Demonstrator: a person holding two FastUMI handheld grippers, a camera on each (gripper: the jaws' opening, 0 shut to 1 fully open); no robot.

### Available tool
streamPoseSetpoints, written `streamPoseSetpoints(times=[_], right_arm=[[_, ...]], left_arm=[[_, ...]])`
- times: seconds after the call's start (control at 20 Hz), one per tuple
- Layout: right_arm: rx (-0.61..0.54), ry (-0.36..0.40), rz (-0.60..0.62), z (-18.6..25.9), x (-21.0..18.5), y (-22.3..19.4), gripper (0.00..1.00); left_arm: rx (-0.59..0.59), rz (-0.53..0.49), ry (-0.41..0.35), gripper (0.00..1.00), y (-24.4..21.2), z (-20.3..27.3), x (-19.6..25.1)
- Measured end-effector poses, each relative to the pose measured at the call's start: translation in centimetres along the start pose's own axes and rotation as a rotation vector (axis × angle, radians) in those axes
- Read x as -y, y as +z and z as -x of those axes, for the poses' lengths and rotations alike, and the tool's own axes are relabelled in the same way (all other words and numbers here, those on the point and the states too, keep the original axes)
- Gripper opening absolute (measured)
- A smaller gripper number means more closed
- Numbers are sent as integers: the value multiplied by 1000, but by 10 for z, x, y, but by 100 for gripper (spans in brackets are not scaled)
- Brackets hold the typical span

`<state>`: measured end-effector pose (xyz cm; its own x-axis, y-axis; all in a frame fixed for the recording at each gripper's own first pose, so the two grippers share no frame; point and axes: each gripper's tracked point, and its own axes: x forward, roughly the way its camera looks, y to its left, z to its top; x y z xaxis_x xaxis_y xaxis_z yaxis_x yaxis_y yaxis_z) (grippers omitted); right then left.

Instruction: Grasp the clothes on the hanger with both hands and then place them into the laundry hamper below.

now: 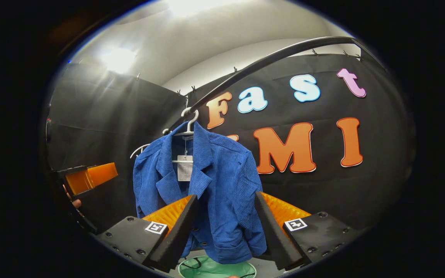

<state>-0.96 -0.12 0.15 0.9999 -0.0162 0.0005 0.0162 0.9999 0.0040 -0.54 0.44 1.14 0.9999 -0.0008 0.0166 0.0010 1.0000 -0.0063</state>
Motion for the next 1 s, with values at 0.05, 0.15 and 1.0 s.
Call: streamPoseSetpoints(times=[0.05,0.15,1.0], right_arm=[[3,-1,0,-1,0,2,95],[-9,3,10,-4,-4,3,95],[-34,-153,-17,-3,-59,-12,95]], left_arm=[[-1,4,-4,92,0,-1,1],[-2,15,-24,92,-3,-4,3],[-67,111,-292,95,-38,-51,-2]])
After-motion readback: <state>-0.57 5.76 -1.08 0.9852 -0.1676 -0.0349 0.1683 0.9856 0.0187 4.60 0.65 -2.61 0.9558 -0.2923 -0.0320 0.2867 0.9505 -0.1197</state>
